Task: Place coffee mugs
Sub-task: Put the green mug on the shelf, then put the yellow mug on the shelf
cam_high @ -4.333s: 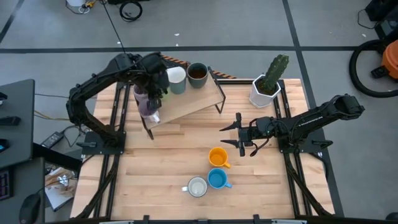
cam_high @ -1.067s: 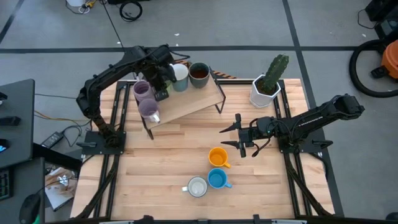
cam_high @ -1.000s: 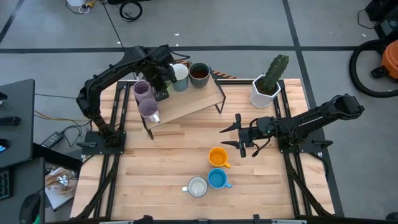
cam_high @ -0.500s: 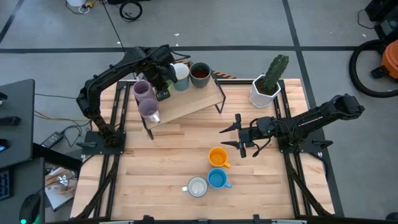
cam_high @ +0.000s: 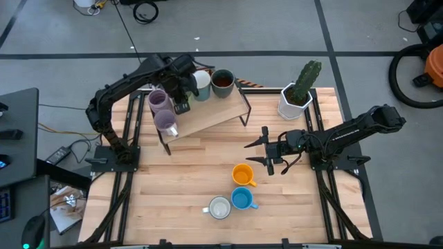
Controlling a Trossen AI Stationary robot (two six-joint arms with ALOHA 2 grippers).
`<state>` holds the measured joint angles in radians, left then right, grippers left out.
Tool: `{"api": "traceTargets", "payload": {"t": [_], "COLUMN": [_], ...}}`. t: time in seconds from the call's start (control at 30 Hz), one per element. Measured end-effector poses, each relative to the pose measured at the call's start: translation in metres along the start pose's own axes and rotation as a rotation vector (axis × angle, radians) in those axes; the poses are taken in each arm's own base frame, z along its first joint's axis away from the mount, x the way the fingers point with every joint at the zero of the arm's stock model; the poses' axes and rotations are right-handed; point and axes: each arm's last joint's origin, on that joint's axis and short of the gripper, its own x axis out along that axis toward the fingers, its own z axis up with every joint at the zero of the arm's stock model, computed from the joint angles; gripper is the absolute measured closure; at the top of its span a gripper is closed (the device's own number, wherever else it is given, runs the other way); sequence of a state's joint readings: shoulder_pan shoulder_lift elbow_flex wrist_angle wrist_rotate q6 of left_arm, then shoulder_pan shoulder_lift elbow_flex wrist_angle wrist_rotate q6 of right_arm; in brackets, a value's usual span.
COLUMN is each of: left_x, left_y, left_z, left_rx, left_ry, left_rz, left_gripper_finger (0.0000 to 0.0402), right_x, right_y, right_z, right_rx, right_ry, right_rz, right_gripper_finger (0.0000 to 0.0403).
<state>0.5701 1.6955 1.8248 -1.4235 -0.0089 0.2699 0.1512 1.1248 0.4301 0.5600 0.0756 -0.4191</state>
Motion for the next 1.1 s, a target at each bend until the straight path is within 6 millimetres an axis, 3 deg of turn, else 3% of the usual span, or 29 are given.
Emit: {"api": "traceTargets", "payload": {"t": [0.2,0.77,1.1], "left_x": [-0.0002,-0.0003,-0.0022], "left_y": [-0.0031,-0.0043,-0.0046], "left_z": [0.0009,0.0031,0.0023], "left_rx": [0.024,0.002,-0.019], "left_ry": [0.02,0.005,-0.003], "left_rz": [0.078,0.097,0.094], "left_gripper_finger": [0.0261,0.0252,0.0195], "right_x": [0.0,0.0,0.0], "right_y": [-0.0001,0.0002,0.0002], "right_z": [0.0,0.0009,0.0009], "right_rx": [0.0,0.001,0.001], "right_ry": [0.0,-0.015,-0.015], "right_rz": [0.0,0.014,0.014], "right_gripper_finger": [0.0189,0.0189,0.0189]}}
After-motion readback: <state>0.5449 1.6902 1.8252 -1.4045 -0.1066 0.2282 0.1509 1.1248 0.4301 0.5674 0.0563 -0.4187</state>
